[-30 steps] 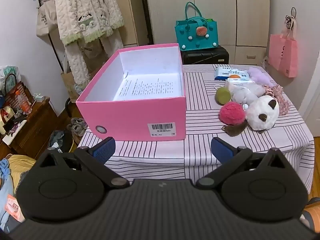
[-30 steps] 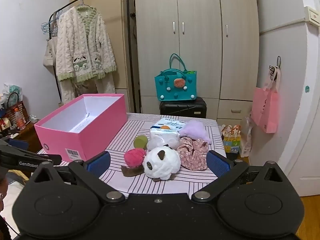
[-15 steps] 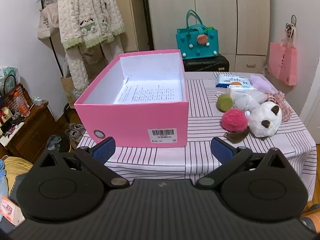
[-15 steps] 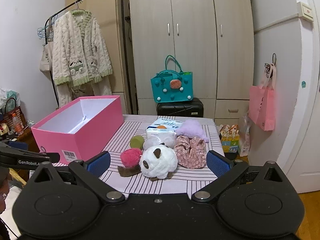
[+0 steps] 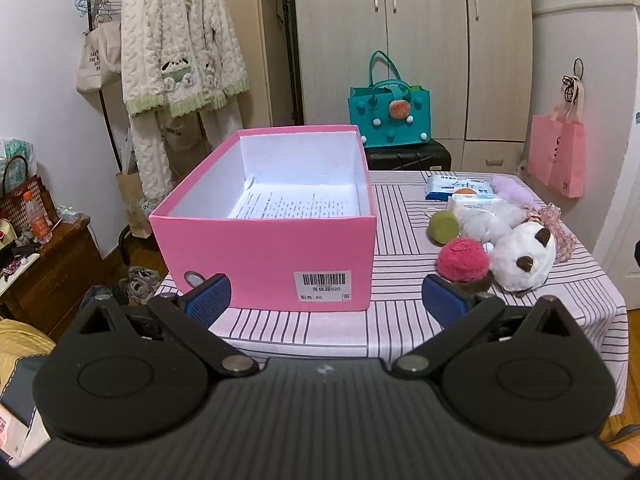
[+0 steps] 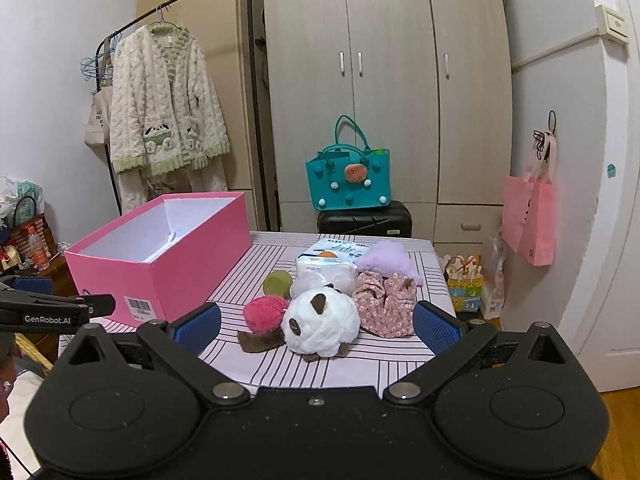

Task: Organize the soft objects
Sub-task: 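Move both tools toward the plush toys on the table, then close the left tool on the white-and-brown plush toy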

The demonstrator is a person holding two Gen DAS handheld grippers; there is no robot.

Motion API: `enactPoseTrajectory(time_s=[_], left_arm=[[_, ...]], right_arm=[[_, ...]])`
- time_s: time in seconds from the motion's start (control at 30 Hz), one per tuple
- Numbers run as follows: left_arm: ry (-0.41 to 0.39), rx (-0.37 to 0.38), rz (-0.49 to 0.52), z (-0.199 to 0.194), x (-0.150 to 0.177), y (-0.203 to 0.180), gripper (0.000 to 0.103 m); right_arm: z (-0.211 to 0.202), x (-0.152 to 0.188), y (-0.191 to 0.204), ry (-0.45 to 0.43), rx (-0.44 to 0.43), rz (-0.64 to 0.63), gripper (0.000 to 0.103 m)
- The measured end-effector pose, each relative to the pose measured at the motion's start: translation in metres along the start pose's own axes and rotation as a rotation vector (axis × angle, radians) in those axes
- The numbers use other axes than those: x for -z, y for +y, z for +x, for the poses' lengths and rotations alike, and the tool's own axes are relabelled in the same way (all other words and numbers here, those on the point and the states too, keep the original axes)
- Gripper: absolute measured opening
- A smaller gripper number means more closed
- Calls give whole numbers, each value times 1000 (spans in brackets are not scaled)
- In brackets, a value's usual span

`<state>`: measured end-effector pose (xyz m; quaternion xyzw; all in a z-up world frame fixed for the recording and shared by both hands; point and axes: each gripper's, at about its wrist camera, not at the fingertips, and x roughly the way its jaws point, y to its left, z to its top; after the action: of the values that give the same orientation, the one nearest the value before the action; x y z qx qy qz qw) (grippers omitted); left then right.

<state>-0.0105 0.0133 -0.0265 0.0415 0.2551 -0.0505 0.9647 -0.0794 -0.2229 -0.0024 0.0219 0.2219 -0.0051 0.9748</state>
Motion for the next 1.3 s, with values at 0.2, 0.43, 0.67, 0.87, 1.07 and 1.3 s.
enactPoseTrajectory(time_s=[0.2, 0.43, 0.67, 0.87, 1.07, 1.3], left_arm=[[-7, 0, 7, 1, 2, -2, 103], [-57, -20, 18, -3, 6, -3, 103], [-59, -22, 23, -3, 7, -2, 103], [-54, -28, 12, -2, 7, 1, 103], [-51, -26, 20, -3, 7, 3, 103], [-34, -8, 28, -1, -2, -2, 103]], right_arm=[[-2, 2, 1, -22, 0, -14, 103], [-2, 5, -1, -31, -8, -7, 103], [0, 7, -1, -27, -11, -8, 103], [1, 9, 0, -29, -17, -12, 103], [0, 4, 0, -27, -10, -36, 103], [2, -12, -10, -4, -65, -90, 103]])
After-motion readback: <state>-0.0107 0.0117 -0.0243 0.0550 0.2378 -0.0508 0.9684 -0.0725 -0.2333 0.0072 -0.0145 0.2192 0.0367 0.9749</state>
